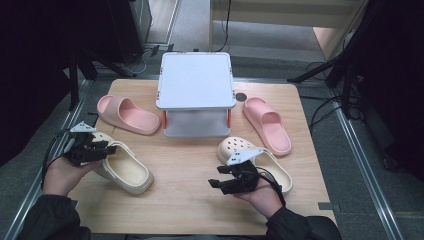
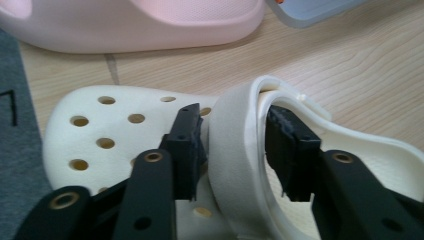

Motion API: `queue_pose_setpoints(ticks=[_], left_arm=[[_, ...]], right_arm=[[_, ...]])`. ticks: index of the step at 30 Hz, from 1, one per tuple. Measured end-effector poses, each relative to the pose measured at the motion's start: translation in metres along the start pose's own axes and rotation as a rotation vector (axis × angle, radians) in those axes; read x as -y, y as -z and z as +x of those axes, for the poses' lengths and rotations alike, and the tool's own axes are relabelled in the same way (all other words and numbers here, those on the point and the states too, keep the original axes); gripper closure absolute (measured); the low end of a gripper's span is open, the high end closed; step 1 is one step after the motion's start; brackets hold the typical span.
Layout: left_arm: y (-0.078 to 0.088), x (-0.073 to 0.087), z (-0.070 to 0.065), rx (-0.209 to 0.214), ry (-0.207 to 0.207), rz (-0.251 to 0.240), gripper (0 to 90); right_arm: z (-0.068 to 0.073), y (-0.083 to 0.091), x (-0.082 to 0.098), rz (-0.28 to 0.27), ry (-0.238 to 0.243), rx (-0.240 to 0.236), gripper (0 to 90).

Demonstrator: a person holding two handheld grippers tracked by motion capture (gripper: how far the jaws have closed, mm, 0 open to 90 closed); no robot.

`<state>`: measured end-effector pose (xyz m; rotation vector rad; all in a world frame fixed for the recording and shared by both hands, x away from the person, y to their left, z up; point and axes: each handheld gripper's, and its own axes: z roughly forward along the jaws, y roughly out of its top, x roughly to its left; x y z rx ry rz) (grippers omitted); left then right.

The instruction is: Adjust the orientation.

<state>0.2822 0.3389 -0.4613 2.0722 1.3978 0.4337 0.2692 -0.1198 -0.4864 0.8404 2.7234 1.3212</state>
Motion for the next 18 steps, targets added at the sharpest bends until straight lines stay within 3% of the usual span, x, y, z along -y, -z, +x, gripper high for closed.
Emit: queue_pose_setpoints(ticks=[7,12,16,18], left_arm=[[0.004,-0.001,0.008,0.048,0.041,0.010,68.8],[0.018,-0.003,0.017,0.023,0.081,-0.024,75.2],[0.031,-0.004,0.020,0.058,0.105,-0.068,77.3],[0.037,-0.007,0.018,0.113,0.115,-0.103,77.9]], right_arm=[[0.000,0.000,0.000,-0.002,0.001,-0.003,43.6],[0.000,0.001,0.000,-0.004,0.000,-0.004,43.6],[0.000,0.000,0.000,-0.002,-0.001,-0.002,43.6],[0.000,-0.001,0.000,0.001,0.000,-0.003,43.6]])
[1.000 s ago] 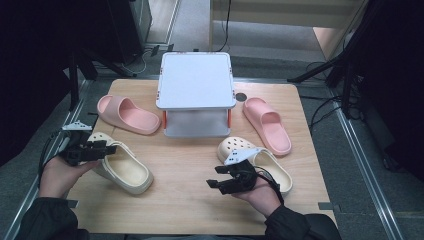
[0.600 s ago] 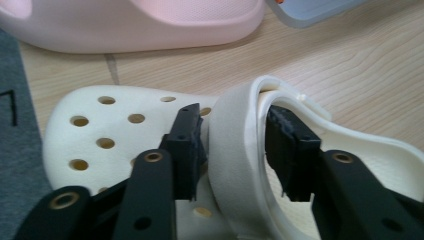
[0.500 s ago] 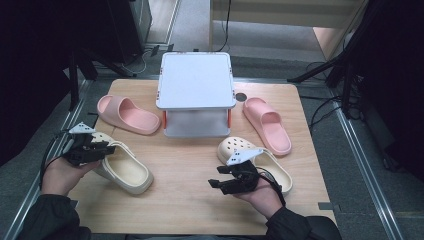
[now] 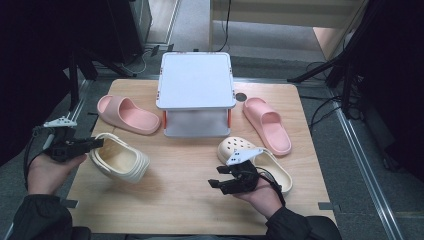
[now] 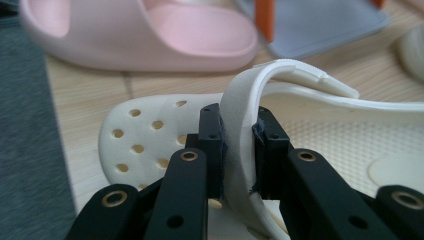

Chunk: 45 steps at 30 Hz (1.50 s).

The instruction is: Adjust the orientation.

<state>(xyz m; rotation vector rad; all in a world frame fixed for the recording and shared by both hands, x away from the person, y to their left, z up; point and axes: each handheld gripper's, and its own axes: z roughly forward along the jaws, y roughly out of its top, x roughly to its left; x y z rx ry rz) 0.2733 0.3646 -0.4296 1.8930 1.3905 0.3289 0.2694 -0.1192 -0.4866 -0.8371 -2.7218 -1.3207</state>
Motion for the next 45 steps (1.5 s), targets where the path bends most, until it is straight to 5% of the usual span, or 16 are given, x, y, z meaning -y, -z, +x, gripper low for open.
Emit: queue_pose_setpoints(ticks=[4,11,30,45], left_arm=[[0.001,-0.005,-0.009,0.039,-0.015,-0.013,77.9],[-0.013,-0.017,-0.034,0.122,-0.071,0.033,77.7],[-0.083,-0.063,-0.114,0.341,-0.259,0.143,77.1],[-0.108,-0.052,-0.131,0.418,-0.285,0.188,73.8]], right_arm=[[0.000,0.000,0.000,-0.002,-0.001,0.001,43.6],[-0.001,0.002,0.000,-0.016,-0.009,0.002,43.6],[-0.005,0.017,0.008,-0.067,-0.084,0.033,43.5],[-0.002,0.022,0.015,-0.070,-0.107,0.051,43.5]])
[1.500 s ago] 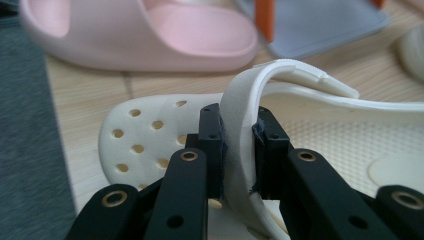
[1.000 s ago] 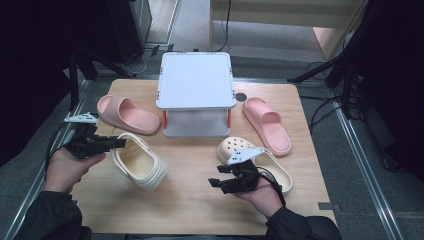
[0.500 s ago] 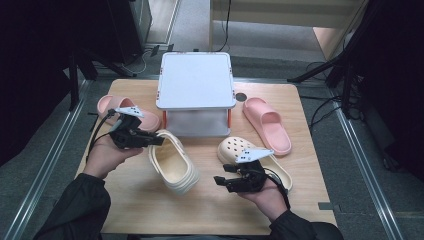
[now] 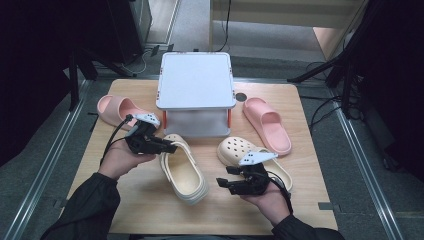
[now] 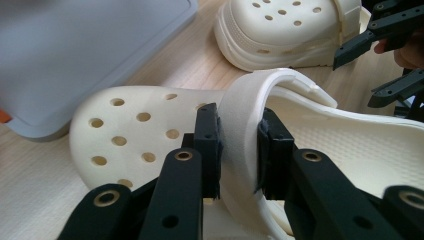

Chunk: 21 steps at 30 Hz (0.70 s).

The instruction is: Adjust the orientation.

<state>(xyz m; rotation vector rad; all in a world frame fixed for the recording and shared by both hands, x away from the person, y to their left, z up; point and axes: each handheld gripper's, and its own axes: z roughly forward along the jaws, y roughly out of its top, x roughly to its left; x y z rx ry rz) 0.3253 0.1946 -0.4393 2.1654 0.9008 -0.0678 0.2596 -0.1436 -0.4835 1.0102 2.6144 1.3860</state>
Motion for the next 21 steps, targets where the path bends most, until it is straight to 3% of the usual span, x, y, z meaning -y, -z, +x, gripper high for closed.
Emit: queue_pose_setpoints(ticks=[6,14,17,21], left_arm=[[-0.009,0.002,-0.006,0.014,-0.021,0.026,72.5],[-0.017,0.004,-0.006,0.035,-0.006,0.036,69.5],[-0.019,0.005,-0.010,0.025,-0.027,0.046,69.2],[-0.019,0.006,-0.010,0.036,-0.024,0.048,68.0]], right_arm=[[0.003,-0.006,0.000,0.013,0.005,-0.016,43.5],[0.006,-0.011,0.000,0.026,0.017,-0.033,44.4],[0.007,-0.011,0.000,0.027,0.018,-0.036,45.0],[0.007,-0.013,0.000,0.030,0.021,-0.037,45.4]])
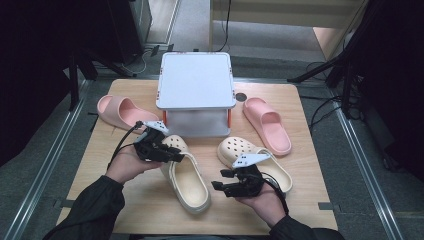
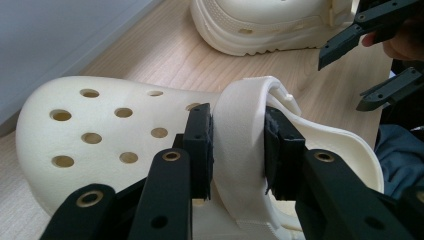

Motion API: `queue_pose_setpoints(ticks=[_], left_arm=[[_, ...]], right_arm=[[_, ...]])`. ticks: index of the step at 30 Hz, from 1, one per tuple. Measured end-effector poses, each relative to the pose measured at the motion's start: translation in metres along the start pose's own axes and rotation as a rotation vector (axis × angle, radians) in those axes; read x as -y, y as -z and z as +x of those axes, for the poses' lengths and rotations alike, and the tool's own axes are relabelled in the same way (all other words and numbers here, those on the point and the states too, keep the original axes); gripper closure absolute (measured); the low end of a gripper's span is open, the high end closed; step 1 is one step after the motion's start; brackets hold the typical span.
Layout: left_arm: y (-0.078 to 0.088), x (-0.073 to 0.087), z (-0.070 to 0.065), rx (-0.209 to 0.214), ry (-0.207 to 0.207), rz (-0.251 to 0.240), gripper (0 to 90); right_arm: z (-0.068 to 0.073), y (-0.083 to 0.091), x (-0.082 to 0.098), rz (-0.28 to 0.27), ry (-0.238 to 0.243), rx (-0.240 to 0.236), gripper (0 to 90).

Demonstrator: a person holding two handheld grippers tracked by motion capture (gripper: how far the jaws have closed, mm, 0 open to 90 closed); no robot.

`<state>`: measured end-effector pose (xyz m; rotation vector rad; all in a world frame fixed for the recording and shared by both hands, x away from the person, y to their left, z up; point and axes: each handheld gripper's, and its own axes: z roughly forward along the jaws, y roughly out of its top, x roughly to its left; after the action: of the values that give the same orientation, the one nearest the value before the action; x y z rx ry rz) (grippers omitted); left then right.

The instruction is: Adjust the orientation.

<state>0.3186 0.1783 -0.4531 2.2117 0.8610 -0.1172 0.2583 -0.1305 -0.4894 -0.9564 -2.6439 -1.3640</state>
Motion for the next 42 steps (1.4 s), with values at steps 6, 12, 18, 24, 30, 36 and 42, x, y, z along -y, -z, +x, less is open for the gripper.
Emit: queue_pose_setpoints(ticks=[6,12,18,24,30,36,42], left_arm=[[0.000,0.001,-0.004,-0.004,-0.016,0.006,65.9],[0.009,0.001,-0.005,0.022,0.011,-0.042,63.0],[0.020,0.009,0.002,-0.017,0.029,-0.067,68.4],[0.027,0.023,0.013,-0.064,0.065,-0.087,80.6],[0.025,0.037,0.024,-0.122,0.109,-0.088,83.7],[0.023,0.048,0.031,-0.145,0.131,-0.082,89.0],[0.015,0.054,0.036,-0.145,0.163,-0.061,89.0]], right_arm=[[0.003,-0.007,-0.001,0.003,0.006,-0.014,48.2],[0.004,-0.010,-0.002,-0.004,0.019,-0.027,50.7],[0.002,-0.014,-0.005,-0.003,0.020,-0.042,57.0],[0.002,-0.020,-0.008,0.013,0.023,-0.042,70.5],[0.004,-0.026,-0.008,0.039,0.056,-0.031,85.5],[0.003,-0.036,-0.010,0.050,0.074,-0.020,86.1],[0.003,-0.039,-0.011,0.054,0.081,-0.026,86.1]])
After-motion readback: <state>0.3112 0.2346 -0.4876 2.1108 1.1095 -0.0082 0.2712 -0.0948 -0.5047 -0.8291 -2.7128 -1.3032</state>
